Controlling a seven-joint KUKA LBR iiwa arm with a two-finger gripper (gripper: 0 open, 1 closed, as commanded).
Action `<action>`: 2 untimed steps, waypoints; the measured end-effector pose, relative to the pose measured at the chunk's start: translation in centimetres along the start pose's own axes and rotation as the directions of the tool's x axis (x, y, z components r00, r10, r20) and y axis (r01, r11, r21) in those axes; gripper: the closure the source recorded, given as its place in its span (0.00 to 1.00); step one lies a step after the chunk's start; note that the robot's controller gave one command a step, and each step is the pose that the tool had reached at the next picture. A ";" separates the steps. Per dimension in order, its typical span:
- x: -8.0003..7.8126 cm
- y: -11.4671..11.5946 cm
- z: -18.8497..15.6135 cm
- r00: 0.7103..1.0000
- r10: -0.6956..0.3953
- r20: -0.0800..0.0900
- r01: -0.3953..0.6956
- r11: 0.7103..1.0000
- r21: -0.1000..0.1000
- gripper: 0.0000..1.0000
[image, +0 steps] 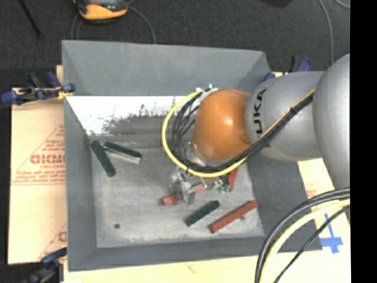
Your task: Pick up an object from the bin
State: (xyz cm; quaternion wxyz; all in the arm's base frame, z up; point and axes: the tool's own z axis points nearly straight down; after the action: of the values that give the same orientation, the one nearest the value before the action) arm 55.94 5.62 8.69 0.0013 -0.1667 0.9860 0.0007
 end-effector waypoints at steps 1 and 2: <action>0.0 0.0 0.0 1.000 0.000 0.000 0.000 1.000 0.000 1.00; -0.5 0.0 -2.1 1.000 -0.024 0.000 0.024 1.000 0.002 1.00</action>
Offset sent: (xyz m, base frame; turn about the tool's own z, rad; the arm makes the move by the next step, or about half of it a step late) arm 0.0042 0.0035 0.0247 -0.0331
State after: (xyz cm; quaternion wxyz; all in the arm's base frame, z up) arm 56.36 5.81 10.75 0.0014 -0.1787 0.9839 -0.0001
